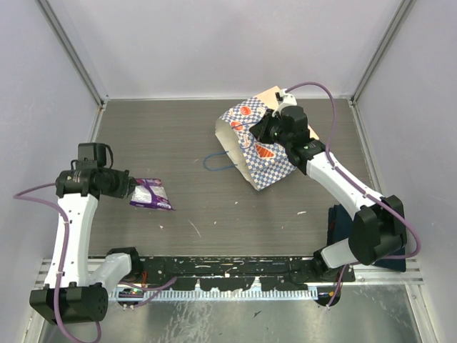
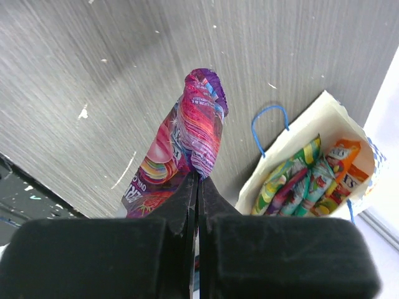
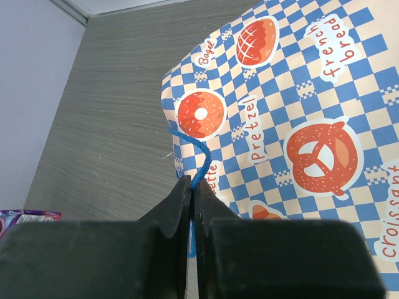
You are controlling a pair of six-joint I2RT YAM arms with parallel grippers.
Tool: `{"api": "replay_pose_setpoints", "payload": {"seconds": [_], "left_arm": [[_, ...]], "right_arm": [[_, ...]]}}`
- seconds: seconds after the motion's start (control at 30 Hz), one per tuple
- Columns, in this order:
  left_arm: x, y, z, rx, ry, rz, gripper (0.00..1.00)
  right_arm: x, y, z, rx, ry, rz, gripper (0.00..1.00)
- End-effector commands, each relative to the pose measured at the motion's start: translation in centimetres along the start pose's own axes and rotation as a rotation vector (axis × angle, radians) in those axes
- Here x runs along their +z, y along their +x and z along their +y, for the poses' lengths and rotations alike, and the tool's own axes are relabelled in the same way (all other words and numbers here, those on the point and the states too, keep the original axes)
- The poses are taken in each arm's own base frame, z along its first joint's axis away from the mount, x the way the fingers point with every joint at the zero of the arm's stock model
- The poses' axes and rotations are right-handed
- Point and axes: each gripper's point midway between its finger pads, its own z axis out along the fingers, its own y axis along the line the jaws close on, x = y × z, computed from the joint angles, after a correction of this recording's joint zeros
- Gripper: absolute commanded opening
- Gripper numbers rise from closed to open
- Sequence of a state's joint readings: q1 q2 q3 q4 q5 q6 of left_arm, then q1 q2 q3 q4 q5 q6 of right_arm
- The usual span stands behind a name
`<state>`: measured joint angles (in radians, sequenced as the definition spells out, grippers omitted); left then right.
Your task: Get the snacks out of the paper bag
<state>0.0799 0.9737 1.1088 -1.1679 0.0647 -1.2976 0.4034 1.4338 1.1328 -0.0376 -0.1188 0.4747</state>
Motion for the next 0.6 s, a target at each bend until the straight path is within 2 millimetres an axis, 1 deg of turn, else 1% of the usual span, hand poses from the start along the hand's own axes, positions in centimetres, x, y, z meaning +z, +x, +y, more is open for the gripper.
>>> {"api": "replay_pose_setpoints", "payload": {"seconds": [0.0, 0.17, 0.3, 0.57], "left_arm": [[-0.4, -1.3, 0.8, -0.041, -0.032, -0.081, 0.00], [0.5, -2.1, 1.5, -0.046, -0.085, -0.119, 0.00], [0.9, -2.9, 1.5, -0.044, -0.112, -0.157, 0.00], [0.4, -5.0, 1.6, -0.030, -0.138, -0.266, 0.00]], "right_arm": [[-1.6, -3.6, 1.1, 0.002, -0.015, -0.128, 0.01], [-1.6, -3.7, 0.9, -0.003, -0.005, -0.132, 0.01], [-1.7, -3.7, 0.6, -0.008, 0.008, -0.136, 0.01], [-1.7, -3.7, 0.3, -0.009, 0.023, -0.142, 0.01]]}}
